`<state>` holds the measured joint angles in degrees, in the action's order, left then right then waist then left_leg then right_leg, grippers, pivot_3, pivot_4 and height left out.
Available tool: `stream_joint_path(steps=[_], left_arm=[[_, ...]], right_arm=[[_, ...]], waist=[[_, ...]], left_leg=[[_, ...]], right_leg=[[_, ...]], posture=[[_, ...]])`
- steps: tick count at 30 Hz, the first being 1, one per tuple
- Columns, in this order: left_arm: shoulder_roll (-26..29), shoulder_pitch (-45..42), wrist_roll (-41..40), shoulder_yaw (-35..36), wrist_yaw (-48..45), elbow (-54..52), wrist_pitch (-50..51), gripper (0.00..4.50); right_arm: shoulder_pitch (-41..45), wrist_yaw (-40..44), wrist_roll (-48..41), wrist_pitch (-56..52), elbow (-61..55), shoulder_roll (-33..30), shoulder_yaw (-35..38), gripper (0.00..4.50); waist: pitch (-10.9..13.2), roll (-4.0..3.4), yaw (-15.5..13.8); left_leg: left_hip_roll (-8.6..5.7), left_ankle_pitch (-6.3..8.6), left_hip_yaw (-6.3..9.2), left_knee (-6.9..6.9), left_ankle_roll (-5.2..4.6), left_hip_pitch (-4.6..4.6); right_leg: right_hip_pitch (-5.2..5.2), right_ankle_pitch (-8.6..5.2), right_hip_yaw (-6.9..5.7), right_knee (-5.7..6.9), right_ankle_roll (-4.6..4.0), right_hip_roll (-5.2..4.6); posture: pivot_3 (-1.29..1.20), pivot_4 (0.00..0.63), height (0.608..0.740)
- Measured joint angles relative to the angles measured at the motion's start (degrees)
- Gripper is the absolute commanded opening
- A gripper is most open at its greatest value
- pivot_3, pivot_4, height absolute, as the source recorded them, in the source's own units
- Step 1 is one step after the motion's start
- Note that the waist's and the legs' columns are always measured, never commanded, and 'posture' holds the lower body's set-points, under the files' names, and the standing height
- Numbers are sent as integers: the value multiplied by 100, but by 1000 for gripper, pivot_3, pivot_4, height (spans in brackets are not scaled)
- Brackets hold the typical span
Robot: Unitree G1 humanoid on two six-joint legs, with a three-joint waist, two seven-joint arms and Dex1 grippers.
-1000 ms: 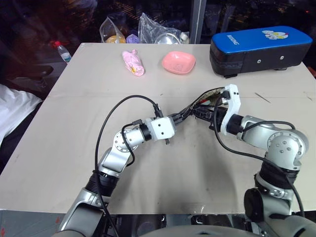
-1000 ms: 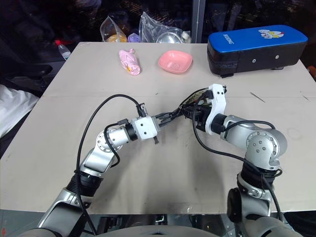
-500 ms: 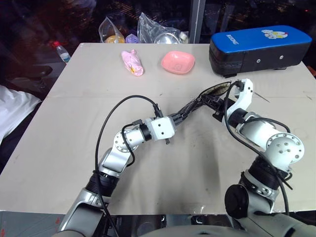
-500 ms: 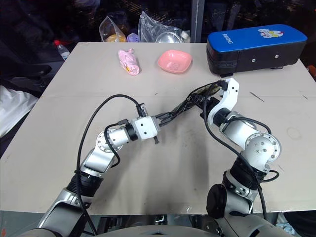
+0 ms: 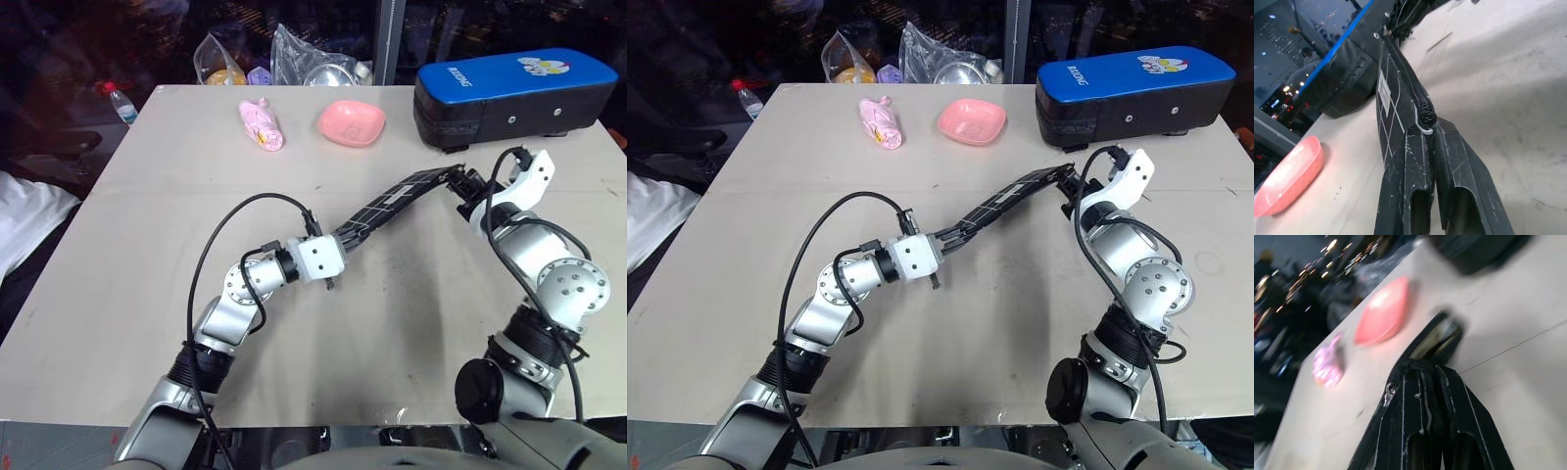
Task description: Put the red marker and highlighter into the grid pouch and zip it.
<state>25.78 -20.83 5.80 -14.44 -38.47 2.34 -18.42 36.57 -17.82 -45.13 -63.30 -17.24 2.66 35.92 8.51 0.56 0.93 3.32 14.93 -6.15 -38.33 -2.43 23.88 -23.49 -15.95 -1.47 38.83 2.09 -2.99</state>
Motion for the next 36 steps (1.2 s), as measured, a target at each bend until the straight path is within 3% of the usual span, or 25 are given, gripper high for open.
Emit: stream_joint_path(steps=[6,10,12,14,15,20,22,23,27,36], left_arm=[[92,-231,270,47,233,537,-140,0],[216,-329,411,73,319,881,-239,0],[236,-328,350,94,289,960,-229,0],[265,-240,123,229,192,966,-155,723],[278,-175,-76,336,105,953,-24,1074],[298,403,-841,787,-56,740,702,3144],[279,906,-1476,1025,-226,229,1431,3790],[292,986,-1550,1055,-260,187,1544,3790],[578,1969,-2408,1337,-552,-994,2693,3790],[504,2800,-2535,1429,-84,-2103,3484,3790]], right_arm=[[-186,-130,86,347,108,-132,-129,93],[-879,554,103,189,-34,-913,-833,93],[-1145,894,77,130,-134,-1199,-1035,614],[-1595,1568,54,123,-332,-1822,-1365,1383],[-1943,2142,93,245,-458,-2376,-1607,1990],[-2891,3986,722,1460,-466,-3502,-2249,4121],[-3374,4954,1141,2428,-173,-3989,-2433,4500],[-3425,5066,1226,2556,-85,-4019,-2426,4500],[-3809,6843,1595,4243,1185,-4458,-2393,4500],[-3372,8428,1874,6134,3207,-4486,-2332,4500]], waist=[[0,0,-2],[0,0,-11],[0,0,-10],[0,1,-12],[0,0,-12],[3,4,13],[6,11,0],[6,12,-3],[11,19,-16],[11,19,-39]], left_leg=[[1,0,-3,2,0,0],[0,0,-12,2,-1,1],[0,1,-13,2,-1,2],[1,3,-11,2,-5,3],[0,7,-13,2,-12,2],[5,15,-13,1,-25,-6],[4,15,-11,1,-24,-4],[4,15,-11,0,-24,-4],[1,14,-13,-3,-24,-11],[0,15,-5,-7,-25,-21]], right_leg=[[-2,0,3,-1,0,0],[-2,-1,9,-8,2,-4],[-2,-1,11,-8,2,-4],[-2,-3,10,-12,5,-4],[-3,-4,13,-12,7,-5],[-2,-5,18,-4,8,3],[0,-6,16,-10,10,1],[0,-6,15,-9,10,0],[4,-6,21,-7,10,-3],[14,-6,35,-4,7,3]], posture=[[0,150,737],[0,150,737],[0,150,737],[0,150,737],[0,150,737],[0,150,737],[0,150,737],[0,150,737],[0,150,737],[0,150,737]])
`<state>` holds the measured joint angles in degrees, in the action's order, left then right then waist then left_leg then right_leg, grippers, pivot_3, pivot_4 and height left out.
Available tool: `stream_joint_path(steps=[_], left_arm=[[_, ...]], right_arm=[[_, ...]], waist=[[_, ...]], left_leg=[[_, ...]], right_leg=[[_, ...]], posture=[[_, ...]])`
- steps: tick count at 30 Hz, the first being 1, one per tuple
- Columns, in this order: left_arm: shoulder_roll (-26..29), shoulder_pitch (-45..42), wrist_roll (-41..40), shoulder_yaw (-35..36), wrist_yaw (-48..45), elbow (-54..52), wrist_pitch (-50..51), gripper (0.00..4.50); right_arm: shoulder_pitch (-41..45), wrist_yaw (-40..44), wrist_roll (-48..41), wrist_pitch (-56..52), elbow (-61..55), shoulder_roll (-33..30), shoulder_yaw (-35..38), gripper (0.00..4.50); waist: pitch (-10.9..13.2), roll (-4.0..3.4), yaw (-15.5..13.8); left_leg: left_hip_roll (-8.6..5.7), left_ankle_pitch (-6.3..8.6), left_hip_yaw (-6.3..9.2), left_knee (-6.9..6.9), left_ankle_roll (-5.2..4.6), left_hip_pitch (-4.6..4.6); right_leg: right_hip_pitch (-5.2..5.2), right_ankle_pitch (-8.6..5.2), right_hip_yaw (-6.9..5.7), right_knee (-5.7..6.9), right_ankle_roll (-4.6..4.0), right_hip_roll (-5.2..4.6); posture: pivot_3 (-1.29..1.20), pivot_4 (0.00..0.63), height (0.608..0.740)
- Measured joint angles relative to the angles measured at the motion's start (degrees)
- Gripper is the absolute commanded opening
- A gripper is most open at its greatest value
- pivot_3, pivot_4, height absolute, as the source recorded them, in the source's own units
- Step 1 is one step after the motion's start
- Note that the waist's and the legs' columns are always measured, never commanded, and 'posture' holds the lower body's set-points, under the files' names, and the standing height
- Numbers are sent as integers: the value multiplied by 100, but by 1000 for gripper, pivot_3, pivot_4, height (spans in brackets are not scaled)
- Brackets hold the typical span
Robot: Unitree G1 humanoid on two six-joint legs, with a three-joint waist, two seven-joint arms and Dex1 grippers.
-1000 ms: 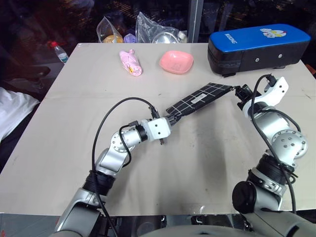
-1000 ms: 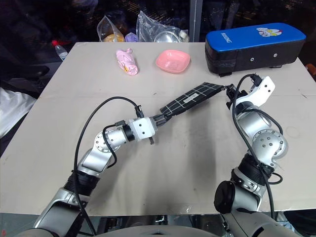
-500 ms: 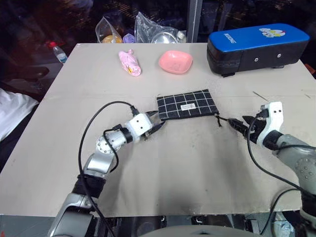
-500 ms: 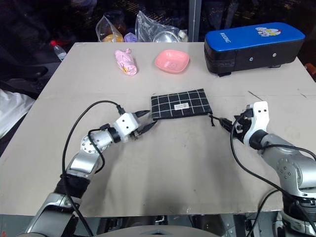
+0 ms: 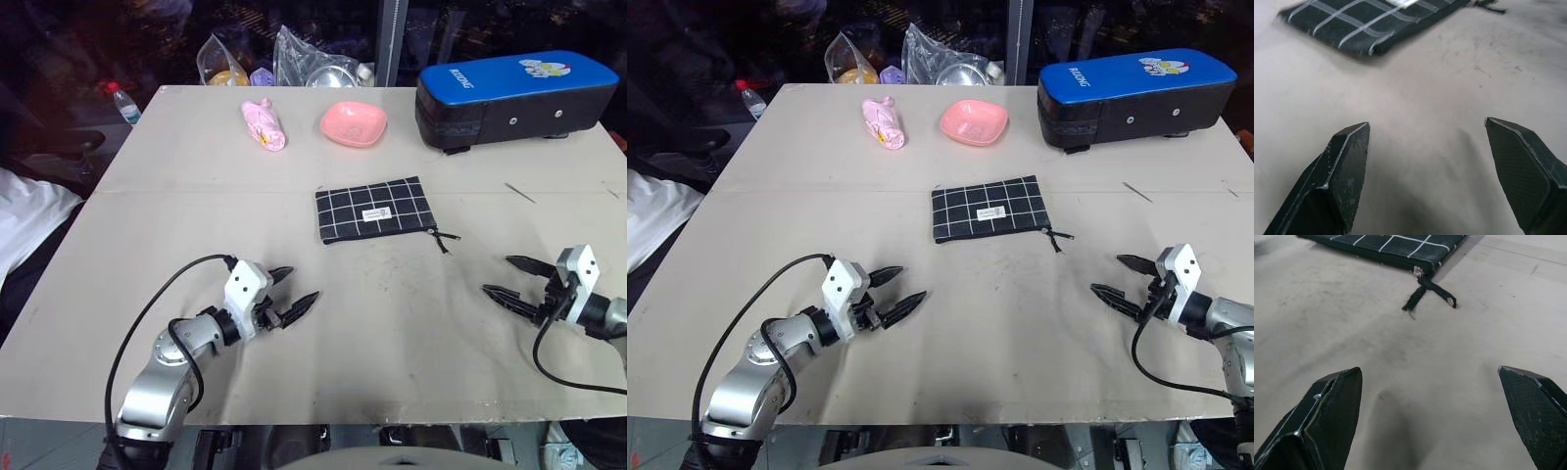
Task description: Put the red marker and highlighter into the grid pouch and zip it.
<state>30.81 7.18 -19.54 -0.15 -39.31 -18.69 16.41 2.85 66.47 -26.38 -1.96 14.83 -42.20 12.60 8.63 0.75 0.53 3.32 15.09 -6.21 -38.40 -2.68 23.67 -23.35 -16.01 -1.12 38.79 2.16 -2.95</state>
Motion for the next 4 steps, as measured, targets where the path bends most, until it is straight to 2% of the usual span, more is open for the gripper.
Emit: stream_joint_path(steps=[4], left_arm=[[-23,92,31,2,116,-97,72,3790]], right_arm=[[195,369,85,418,473,22,-32,4500]], waist=[[0,0,2]], left_leg=[[0,-1,-1,0,2,1]], right_leg=[[0,0,8,1,0,-1]], posture=[[0,150,737]])
